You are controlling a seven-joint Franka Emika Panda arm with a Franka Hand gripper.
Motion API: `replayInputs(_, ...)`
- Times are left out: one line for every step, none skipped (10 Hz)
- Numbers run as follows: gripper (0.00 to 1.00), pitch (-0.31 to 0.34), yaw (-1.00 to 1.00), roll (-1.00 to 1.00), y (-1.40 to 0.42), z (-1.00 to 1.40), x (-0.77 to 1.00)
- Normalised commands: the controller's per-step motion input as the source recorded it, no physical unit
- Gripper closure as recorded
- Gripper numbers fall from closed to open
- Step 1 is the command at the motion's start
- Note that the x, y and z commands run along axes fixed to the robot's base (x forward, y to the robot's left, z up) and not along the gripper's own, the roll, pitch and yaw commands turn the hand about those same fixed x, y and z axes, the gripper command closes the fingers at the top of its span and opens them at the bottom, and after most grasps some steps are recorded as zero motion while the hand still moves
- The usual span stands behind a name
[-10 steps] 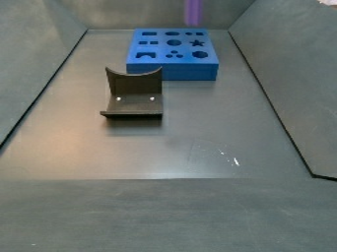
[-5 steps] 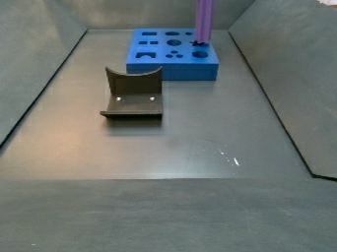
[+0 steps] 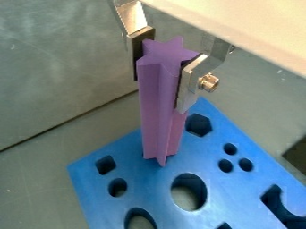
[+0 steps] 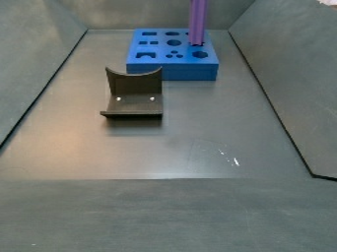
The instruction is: Insert the star object.
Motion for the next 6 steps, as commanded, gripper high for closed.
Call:
replayInputs(1.0,-0.037,-0.01,0.0,0.15,-0.89,0.0)
replayInputs(1.0,-0.097,0.12,-0.05,0.03,-0.62,-0.18)
replayInputs(1.0,-0.093,0.19,-0.17,0.0,-0.3,-0.24)
replayInputs(1.0,-0.084,0.12,-0.17,0.0,-0.25,-0.34)
replayInputs(1.0,-0.066,0.08,-0.14,0.0,-0.19,-0.39)
replayInputs(1.0,-0.061,0.07,-0.15,-0.01,-0.29,-0.14)
